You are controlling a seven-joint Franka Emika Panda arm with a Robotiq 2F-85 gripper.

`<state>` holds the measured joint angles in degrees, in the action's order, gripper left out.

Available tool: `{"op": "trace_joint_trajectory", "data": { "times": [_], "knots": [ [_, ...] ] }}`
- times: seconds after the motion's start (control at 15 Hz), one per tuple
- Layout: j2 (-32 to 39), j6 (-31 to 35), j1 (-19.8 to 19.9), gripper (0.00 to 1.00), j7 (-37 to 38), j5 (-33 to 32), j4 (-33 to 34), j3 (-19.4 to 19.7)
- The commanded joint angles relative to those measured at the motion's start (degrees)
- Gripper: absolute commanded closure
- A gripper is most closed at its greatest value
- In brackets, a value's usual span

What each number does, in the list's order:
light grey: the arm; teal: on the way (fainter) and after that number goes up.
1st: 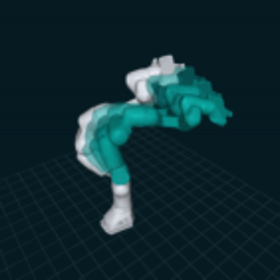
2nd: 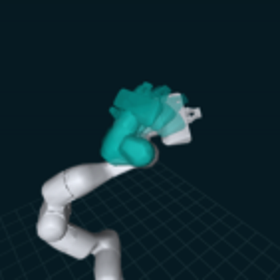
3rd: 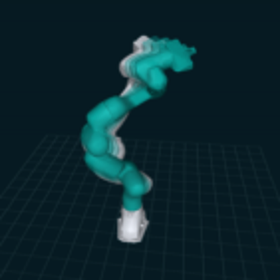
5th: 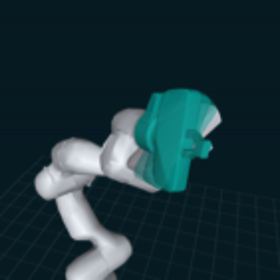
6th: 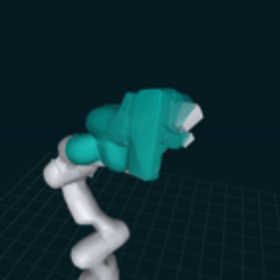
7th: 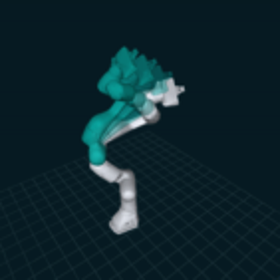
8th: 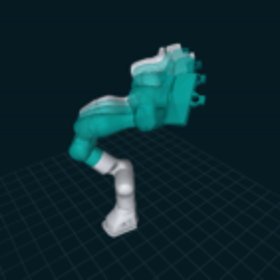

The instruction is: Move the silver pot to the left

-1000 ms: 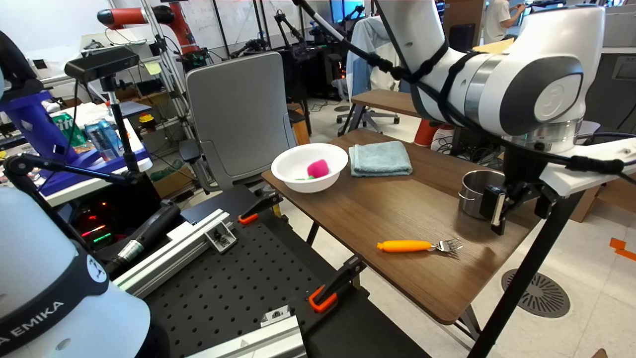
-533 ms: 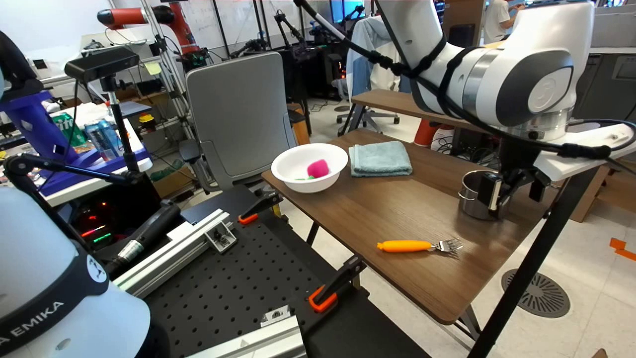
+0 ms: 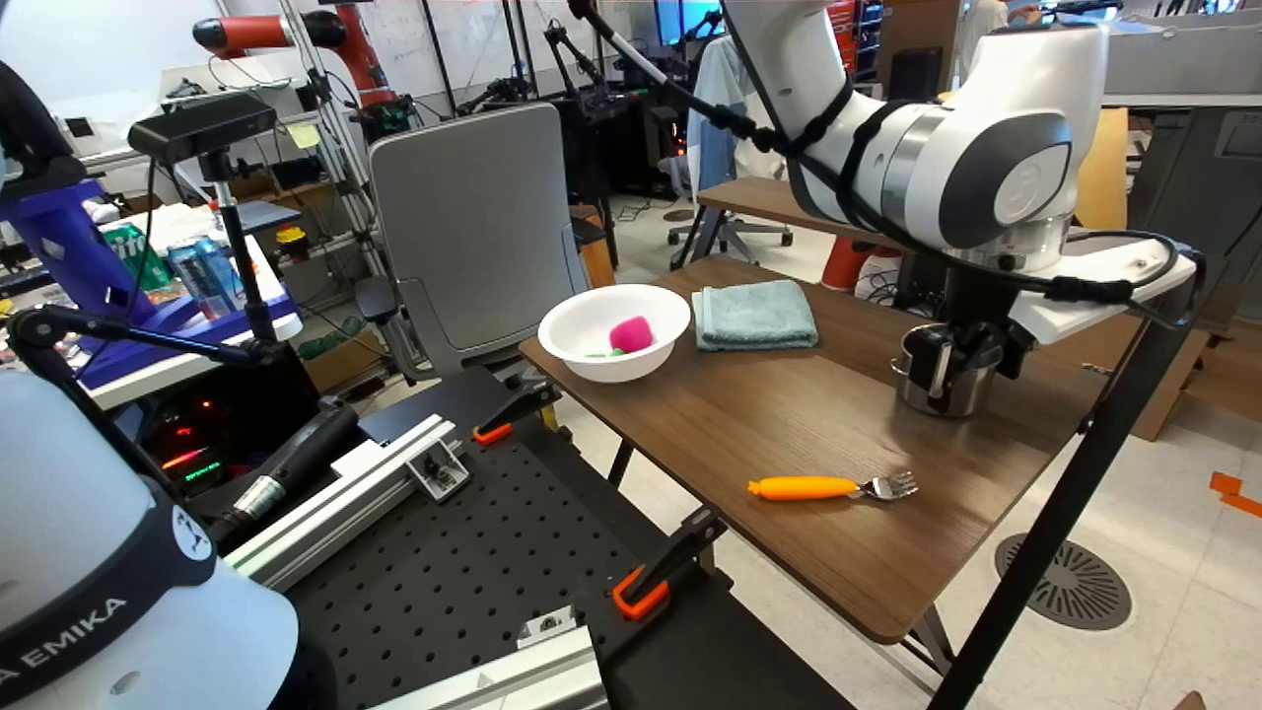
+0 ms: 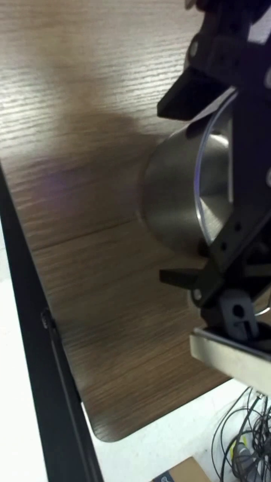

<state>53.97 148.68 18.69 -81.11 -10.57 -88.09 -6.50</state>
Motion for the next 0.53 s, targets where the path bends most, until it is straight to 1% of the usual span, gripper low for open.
{"op": "trace_joint_trajectory", "data": {
  "times": [0.0, 0.47],
  "knots": [
    [1.9, -0.1, -0.6, 0.0, -3.1, 1.1, 2.6, -0.5],
    [2.1, -0.6, -4.1, 0.0, -2.8, 0.5, 4.0, -0.4]
  ]
}}
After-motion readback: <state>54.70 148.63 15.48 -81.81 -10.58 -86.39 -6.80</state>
